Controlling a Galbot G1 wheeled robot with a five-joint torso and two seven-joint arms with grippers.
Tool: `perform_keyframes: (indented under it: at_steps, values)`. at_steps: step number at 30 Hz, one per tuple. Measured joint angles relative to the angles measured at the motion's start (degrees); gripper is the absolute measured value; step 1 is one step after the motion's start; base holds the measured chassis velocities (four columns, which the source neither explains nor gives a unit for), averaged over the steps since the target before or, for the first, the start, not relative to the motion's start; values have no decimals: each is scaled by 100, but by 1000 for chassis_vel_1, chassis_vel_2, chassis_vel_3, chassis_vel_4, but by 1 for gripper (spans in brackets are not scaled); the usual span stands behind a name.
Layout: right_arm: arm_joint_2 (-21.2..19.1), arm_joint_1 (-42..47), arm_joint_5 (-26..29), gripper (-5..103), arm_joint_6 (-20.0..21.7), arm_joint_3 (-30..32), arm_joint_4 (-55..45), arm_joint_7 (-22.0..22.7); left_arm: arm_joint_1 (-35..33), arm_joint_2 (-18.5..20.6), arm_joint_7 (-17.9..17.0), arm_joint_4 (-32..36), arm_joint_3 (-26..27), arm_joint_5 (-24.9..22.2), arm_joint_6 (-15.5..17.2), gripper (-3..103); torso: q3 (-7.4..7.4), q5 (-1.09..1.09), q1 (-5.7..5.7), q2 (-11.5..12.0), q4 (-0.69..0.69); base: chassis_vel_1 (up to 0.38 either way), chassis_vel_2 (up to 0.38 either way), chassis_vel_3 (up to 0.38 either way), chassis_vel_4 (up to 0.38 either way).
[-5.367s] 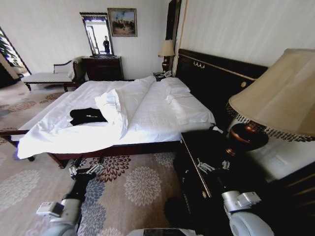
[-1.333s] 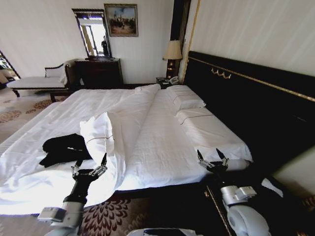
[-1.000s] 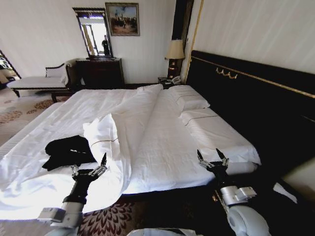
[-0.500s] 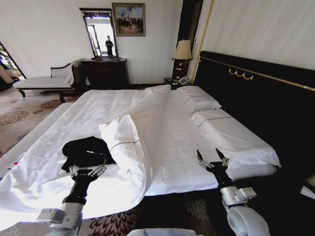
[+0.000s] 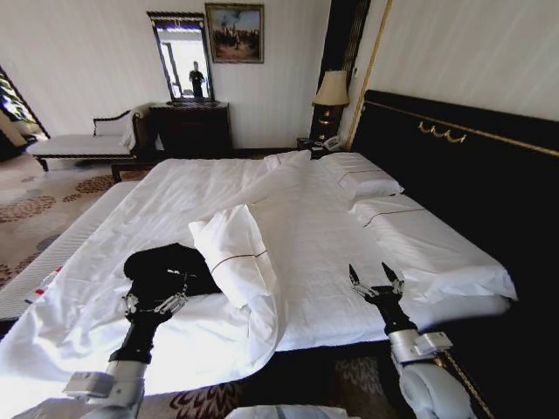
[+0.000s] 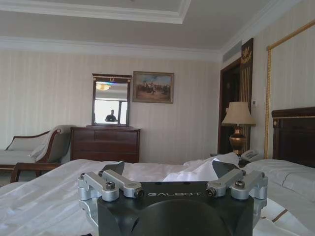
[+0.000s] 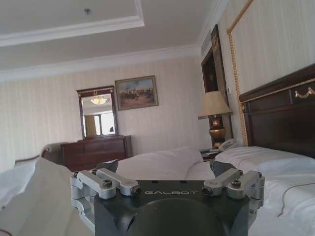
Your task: Fold the clothes on the bed.
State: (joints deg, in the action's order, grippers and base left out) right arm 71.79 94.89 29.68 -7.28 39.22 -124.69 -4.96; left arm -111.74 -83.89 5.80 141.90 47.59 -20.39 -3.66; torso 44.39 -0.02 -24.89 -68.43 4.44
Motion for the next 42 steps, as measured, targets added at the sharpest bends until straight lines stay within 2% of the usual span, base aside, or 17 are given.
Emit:
perform_keyframes:
  at_steps: [1,2,3,5,6,7,10,12,13,15,17,21,23,26,27,36,42]
  values:
    - [-218,-237,449,100,4,-162,129,6,-15,22,-28,-5,76,-33,-1,100,0,1,1,0,0,0,0,0,0]
    - [-218,-237,449,100,4,-162,129,6,-15,22,-28,-5,76,-33,-1,100,0,1,1,0,0,0,0,0,0]
    - [-373,-386,747,100,13,-265,207,27,-28,29,-36,-6,108,-53,-6,100,0,-1,1,0,-2,0,0,0,0]
    - [-1009,-981,1947,100,95,-654,497,170,-114,40,-61,-6,241,-115,-56,100,0,-3,1,0,-7,0,0,0,0]
    - [-1195,-1195,2306,100,212,-775,575,243,-138,40,-71,-6,289,-125,-77,100,0,-4,1,0,-7,0,0,0,0]
    - [-1195,-1195,2306,100,212,-775,575,243,-138,40,-71,-6,289,-125,-77,100,0,-4,1,0,-7,0,0,0,0]
    - [-1677,-2029,3469,100,831,-1257,753,759,-169,24,-78,-12,470,-182,-105,100,0,-2,0,0,-2,0,0,0,0]
    - [-1732,-2207,3685,100,947,-1354,779,842,-169,20,-80,-12,516,-206,-105,100,0,-1,0,0,-1,0,0,0,0]
    - [-1829,-2635,4159,100,1159,-1607,866,978,-169,9,-92,-10,605,-260,-105,100,1,-1,0,0,-1,0,0,0,0]
    - [-1899,-3320,4624,100,1390,-2036,1155,1102,-178,-3,-102,-4,720,-312,-103,100,1,-2,0,0,-3,0,0,0,0]
    - [-1902,-3619,4771,100,1497,-2243,1330,1144,-189,-14,-107,-1,765,-324,-100,100,1,-2,1,0,-5,0,0,0,0]
    - [-1718,-5101,5349,100,2077,-3240,2244,1446,-203,-71,-119,41,841,-318,-58,100,1,-3,0,1,-4,0,0,0,0]
    - [-1673,-5307,5403,100,2163,-3371,2367,1503,-199,-86,-120,50,841,-313,-44,100,0,-5,0,1,-5,0,0,0,0]
    - [-1321,-6229,5578,100,2513,-4027,3026,1783,-164,-141,-129,65,836,-258,5,100,1,-4,0,1,-4,0,0,0,0]
    - [-1321,-6229,5578,100,2513,-4027,3026,1783,-164,-141,-129,65,836,-258,5,100,1,-4,0,1,-4,0,0,0,0]
    - [-314,-7300,5768,100,3235,-5053,3781,2347,-141,-207,-141,-100,993,-277,-74,100,0,-5,1,0,-4,0,0,0,0]
    - [130,-7770,5669,100,3311,-5274,4373,2428,-127,-228,-147,-155,973,-277,-131,100,1,-4,0,1,-3,0,0,0,0]
